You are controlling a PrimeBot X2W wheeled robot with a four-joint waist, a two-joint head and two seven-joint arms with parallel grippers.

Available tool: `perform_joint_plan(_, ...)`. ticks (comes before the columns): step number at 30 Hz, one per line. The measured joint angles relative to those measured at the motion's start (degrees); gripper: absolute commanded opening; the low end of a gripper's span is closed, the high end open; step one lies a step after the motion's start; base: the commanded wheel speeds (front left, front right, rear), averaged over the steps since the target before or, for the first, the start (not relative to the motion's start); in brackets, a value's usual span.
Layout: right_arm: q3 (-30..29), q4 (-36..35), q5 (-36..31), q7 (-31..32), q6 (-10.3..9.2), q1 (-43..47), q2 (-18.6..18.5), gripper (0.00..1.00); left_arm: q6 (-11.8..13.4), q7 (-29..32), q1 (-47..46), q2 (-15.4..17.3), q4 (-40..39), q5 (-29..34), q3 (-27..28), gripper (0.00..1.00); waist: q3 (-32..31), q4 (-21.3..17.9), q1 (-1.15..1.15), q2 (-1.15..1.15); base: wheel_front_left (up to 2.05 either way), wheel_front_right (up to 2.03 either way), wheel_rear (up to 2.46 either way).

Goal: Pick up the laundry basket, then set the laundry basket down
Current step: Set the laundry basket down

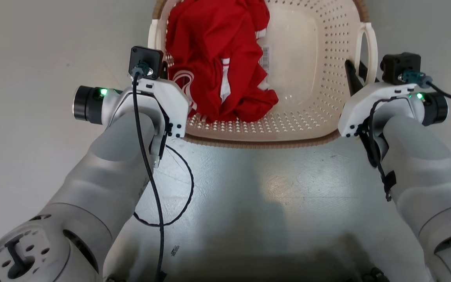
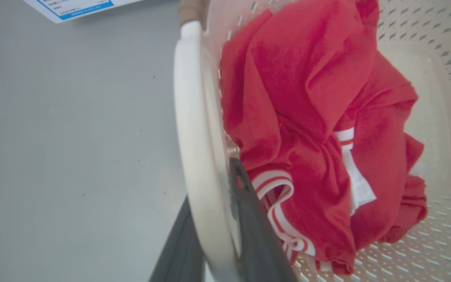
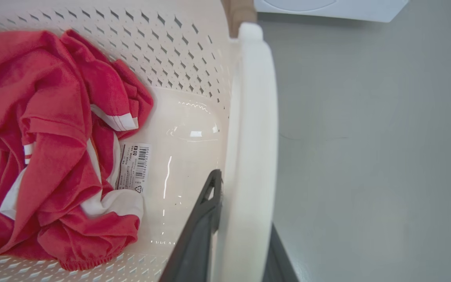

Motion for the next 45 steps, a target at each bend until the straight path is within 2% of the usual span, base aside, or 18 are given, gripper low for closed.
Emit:
perform_joint_plan(14,-9.9,-3.6,-10.2,0.0,0.05,-0.4,0.0,0.0,0.0,-1.7,-1.9,0.0,-0.6,0.0,1.2,0.0,1.9,0.4,0.0,0.0,0.0,0.0,0.0)
perform_joint_plan(19,-12.1,-4.3,-11.5,0.0,0.05,-0.2,0.0,0.0,0.0,-1.7,-2.4,0.0,-1.0,0.7,1.9,0.0,2.6,0.6,0.0,0.0,0.0,0.0,0.0)
perform_joint_plan(40,-14.0,-5.9,-12.7,-0.4,0.49,0.4,0.2,0.0,-0.4,-1.7,-3.0,-0.1,-0.6,3.6,4.9,0.0,3.4,0.2,0.0,0.0,0.0,0.0,0.0)
perform_joint_plan(41,-14.2,-6.0,-12.8,-0.4,0.49,0.4,0.3,0.06,-0.5,-1.7,-3.0,-0.1,-0.6,3.5,5.2,0.0,3.4,0.2,0.0,0.0,0.0,0.0,0.0)
perform_joint_plan(42,-14.6,-6.2,-12.8,-0.4,0.48,0.5,0.3,0.48,-0.6,-1.7,-3.0,-0.1,-0.6,3.5,5.6,0.35,3.4,0.1,0.0,0.0,0.0,0.0,0.0)
perform_joint_plan(43,-14.9,-6.5,-13.0,-0.4,0.49,0.7,0.3,1.0,-0.6,-1.7,-3.0,-0.1,-0.6,3.5,5.6,0.9,3.4,0.1,0.0,0.0,0.0,0.0,0.0)
perform_joint_plan(44,-15.1,-6.8,-13.6,-0.4,0.49,0.8,0.3,1.0,-0.6,-1.9,-3.0,-0.1,-0.6,3.5,5.7,1.0,3.4,0.1,0.0,0.0,0.0,0.0,0.0)
perform_joint_plan(45,-15.7,-7.3,-14.3,-0.4,0.52,1.1,0.3,1.0,-0.6,-1.9,-3.0,-0.2,-0.7,3.5,5.9,1.0,3.4,0.0,0.0,0.0,0.0,0.0,0.0)
